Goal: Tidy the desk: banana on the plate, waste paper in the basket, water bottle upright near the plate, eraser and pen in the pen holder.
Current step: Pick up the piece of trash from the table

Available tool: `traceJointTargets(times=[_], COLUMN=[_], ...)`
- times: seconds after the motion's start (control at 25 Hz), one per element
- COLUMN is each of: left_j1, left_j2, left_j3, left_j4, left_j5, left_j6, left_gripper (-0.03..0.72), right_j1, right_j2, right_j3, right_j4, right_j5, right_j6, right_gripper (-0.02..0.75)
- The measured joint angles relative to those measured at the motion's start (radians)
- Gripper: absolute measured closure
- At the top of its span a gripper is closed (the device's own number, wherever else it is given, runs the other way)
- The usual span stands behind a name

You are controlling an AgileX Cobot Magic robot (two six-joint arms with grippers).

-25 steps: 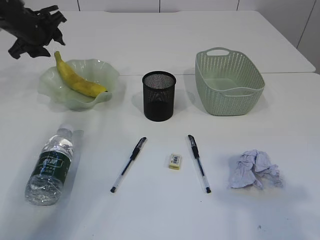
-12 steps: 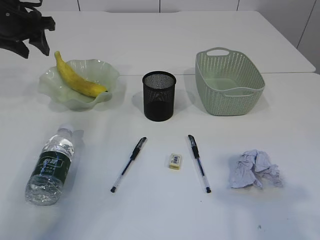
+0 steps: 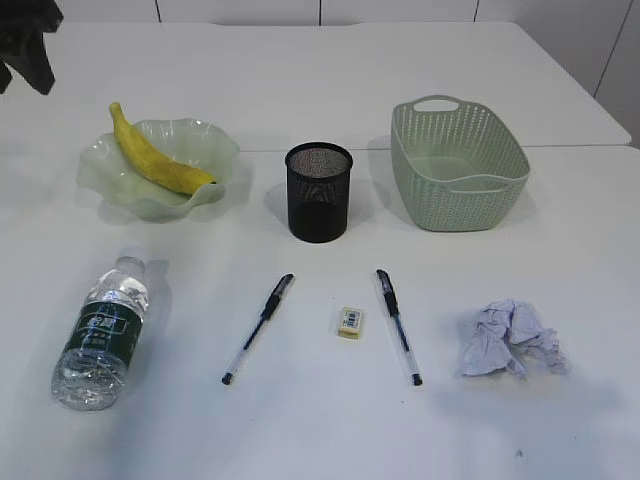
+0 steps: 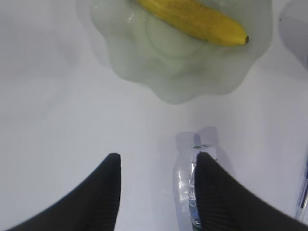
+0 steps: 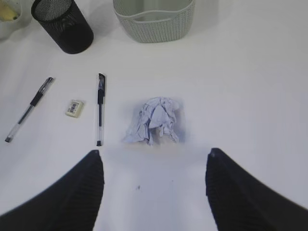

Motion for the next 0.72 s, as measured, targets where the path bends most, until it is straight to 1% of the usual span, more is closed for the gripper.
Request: traceJointTargets(times=[0.08,0.16,0.28,0.44,0.72], left_j1=[0.000,0.000,0.000,0.000,0.000], left_j2=[-0.036,-0.078,-0.157,-0.279,-0.489], left_j3=[0.000,0.025,0.107,0.272,0.571], left_j4=[0.000,0.004,0.033,0.070,0.076], left_j5=[0.002,0.002,0.004,0.006,-0.022], left_j6=[0.002,0.002,0.002,0.003,0.003], left_gripper=[0.348,0.352,0.353,0.355,0.356], right_j1=[0.000,0.000,0.000,0.000,0.000], right_j2=[0.000,0.000,0.000,0.000,0.000], right_j3=[0.000,0.000,0.000,0.000,0.000], right_j4=[0.000,0.000,0.000,0.000,0.000], right_j5=[0.011,0.013,0.015,0.017,0.017], right_j6=[0.000,0.000,-0.002,-0.004,-0.005], right_gripper=[0.244,0.244,0.244,0.244,0.244])
